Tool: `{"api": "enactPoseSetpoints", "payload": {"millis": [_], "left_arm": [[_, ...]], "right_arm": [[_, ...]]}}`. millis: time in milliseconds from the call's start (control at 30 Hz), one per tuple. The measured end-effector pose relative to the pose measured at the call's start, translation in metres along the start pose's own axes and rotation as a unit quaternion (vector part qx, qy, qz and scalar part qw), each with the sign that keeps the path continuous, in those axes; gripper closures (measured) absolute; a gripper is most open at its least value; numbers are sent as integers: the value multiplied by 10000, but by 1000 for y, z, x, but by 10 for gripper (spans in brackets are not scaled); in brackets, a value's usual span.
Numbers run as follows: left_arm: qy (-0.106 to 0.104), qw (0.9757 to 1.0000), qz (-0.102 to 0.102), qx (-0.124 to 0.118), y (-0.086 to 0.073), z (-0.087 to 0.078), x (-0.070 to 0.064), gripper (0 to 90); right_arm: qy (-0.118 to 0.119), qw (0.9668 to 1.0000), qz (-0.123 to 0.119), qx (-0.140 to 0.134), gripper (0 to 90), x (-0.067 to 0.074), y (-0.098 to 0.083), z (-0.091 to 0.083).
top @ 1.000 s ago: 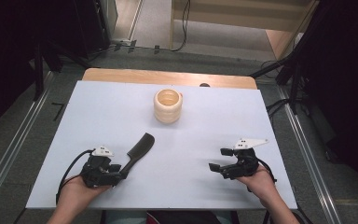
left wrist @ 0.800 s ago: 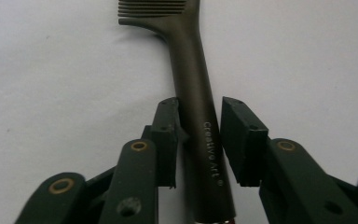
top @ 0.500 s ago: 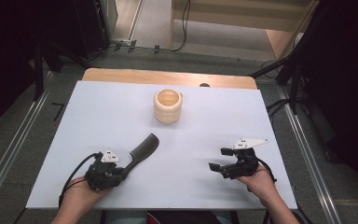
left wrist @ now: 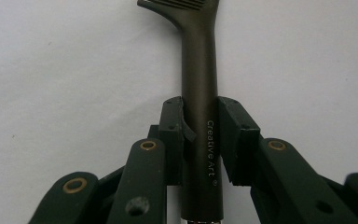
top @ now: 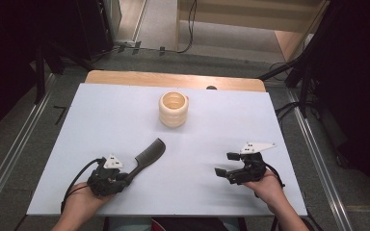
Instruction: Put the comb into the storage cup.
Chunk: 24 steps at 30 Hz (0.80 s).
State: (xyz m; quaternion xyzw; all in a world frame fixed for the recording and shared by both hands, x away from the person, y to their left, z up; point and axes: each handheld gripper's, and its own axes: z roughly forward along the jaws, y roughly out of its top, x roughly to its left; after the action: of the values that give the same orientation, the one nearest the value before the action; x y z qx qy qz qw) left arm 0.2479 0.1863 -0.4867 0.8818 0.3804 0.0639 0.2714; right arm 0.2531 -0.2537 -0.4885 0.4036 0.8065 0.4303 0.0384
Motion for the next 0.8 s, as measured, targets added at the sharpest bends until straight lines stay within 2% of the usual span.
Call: {"api": "enactPoseSetpoints", "payload": {"millis": [67, 267, 367, 500, 567, 800], "left_arm": [[-119, 9998, -186, 10, 1, -1, 4, 733], [-310, 9989, -364, 18, 3, -4, 9, 733], [-538, 9973, -451, -211, 4, -11, 11, 733], [-670, 9953, -524, -464, 6, -19, 12, 733], [-743, 9945, -526, -517, 7, -21, 13, 733], [-1077, 9887, -563, -881, 12, -27, 13, 733]], "right_arm": [[4, 10000, 16, -5, 120, 0, 0, 0], [-2, 10000, 14, -27, 119, -1, 0, -1], [-4, 10000, 22, -49, 120, -1, 0, -2], [-7, 10000, 24, -56, 120, -1, 0, -2], [-3, 10000, 6, -65, 120, -1, 0, -2], [1, 10000, 17, -96, 122, 0, 0, -2]]}}
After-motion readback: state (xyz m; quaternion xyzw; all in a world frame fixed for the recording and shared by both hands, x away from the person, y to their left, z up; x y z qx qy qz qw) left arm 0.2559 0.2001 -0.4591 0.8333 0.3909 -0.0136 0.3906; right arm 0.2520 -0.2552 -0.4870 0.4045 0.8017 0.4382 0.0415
